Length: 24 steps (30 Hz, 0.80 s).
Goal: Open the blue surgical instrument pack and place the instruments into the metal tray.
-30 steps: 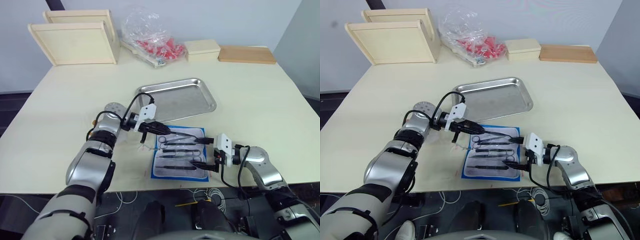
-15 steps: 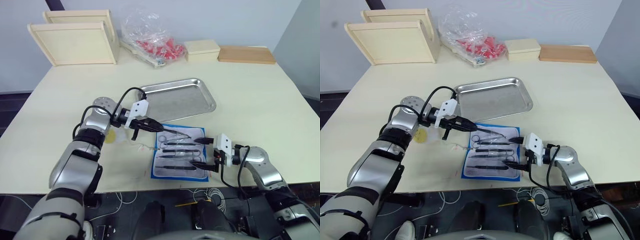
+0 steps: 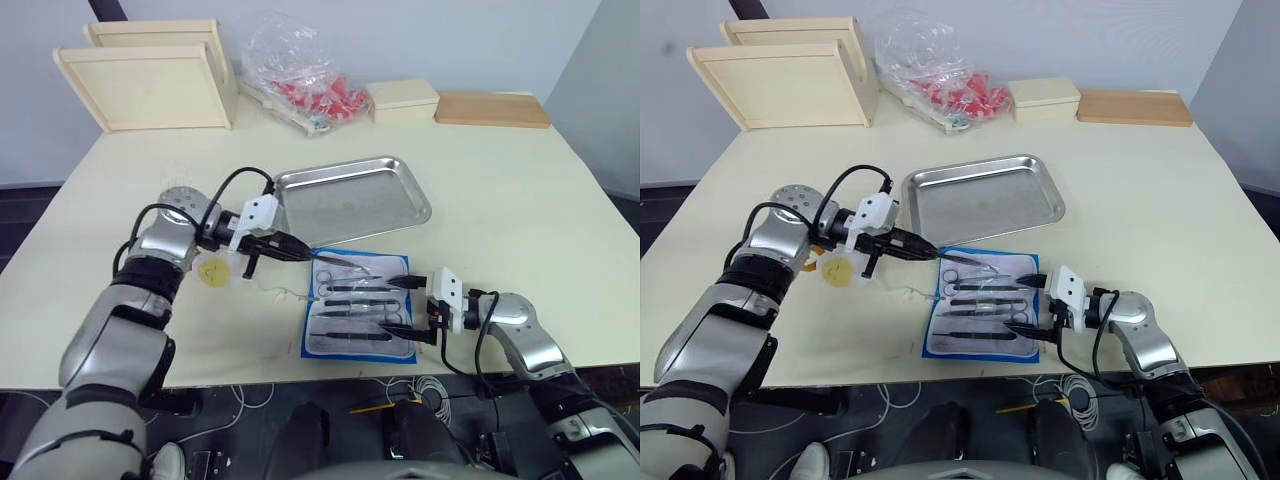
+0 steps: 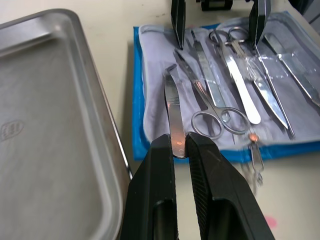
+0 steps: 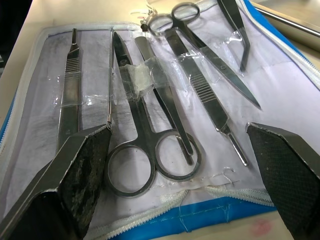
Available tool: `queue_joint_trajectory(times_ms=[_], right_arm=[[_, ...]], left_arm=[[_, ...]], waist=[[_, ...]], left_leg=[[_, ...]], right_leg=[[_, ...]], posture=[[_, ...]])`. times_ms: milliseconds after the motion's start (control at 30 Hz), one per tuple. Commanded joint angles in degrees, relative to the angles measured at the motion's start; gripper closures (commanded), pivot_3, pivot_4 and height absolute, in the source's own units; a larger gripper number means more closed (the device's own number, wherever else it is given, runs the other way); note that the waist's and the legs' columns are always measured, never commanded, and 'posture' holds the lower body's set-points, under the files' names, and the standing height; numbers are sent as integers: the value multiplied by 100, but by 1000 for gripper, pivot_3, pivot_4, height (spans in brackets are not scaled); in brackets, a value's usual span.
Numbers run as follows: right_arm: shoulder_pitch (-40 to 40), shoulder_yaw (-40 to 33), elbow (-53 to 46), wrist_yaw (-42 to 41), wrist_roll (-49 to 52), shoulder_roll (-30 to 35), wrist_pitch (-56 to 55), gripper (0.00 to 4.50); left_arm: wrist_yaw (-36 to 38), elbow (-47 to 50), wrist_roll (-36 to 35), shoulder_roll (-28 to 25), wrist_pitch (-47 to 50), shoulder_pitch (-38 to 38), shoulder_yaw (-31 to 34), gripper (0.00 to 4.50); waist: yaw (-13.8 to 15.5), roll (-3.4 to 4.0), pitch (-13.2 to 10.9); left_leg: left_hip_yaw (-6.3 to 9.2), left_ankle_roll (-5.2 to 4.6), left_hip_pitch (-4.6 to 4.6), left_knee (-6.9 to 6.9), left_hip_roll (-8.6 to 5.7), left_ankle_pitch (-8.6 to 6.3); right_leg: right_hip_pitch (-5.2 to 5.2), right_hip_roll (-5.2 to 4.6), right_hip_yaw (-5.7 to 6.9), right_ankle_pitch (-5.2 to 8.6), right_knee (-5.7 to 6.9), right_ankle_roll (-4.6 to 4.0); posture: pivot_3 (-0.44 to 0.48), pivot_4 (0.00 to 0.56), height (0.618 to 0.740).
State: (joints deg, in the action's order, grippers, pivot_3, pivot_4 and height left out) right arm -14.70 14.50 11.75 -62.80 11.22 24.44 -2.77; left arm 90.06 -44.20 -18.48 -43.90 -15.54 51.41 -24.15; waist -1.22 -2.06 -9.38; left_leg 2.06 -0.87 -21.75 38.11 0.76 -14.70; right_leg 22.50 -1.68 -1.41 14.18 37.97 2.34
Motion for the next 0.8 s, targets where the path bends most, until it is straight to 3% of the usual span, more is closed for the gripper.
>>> queue_joint_trajectory(times_ms=[33,333,600,700,800], right_arm=[[331,453,594,7,-472,48,346,0],[335,472,625,-10,-483,40,333,0],[347,485,633,-39,-485,44,324,0],[348,485,650,-47,-488,49,314,0],[356,478,654,-45,-487,54,308,0]], left_arm=[[244,317,-232,-248,95,-37,-55,4216],[244,947,-615,-792,538,-286,115,4216],[244,1294,-710,-839,903,-518,619,4216],[-75,1582,-852,-657,1372,-640,1055,4216],[-853,2134,-883,-440,2006,-912,1465,4216]], waist=[[-1,0,0],[5,-4,3],[7,-5,4],[7,-5,5],[9,-7,6]], left_leg=[[-1,0,0,0,1,0],[-5,0,0,-1,23,0],[-6,0,1,-1,29,0],[-8,0,1,-1,29,0],[-5,0,1,-1,31,0]], right_leg=[[0,0,-1,0,0,0],[0,1,-2,12,-1,-16],[0,4,-3,14,-1,-17],[0,4,-5,14,-2,-17],[0,4,-4,14,-3,-16]], posture=[[0,150,740],[0,150,740],[0,150,740],[0,150,740],[0,150,740]])
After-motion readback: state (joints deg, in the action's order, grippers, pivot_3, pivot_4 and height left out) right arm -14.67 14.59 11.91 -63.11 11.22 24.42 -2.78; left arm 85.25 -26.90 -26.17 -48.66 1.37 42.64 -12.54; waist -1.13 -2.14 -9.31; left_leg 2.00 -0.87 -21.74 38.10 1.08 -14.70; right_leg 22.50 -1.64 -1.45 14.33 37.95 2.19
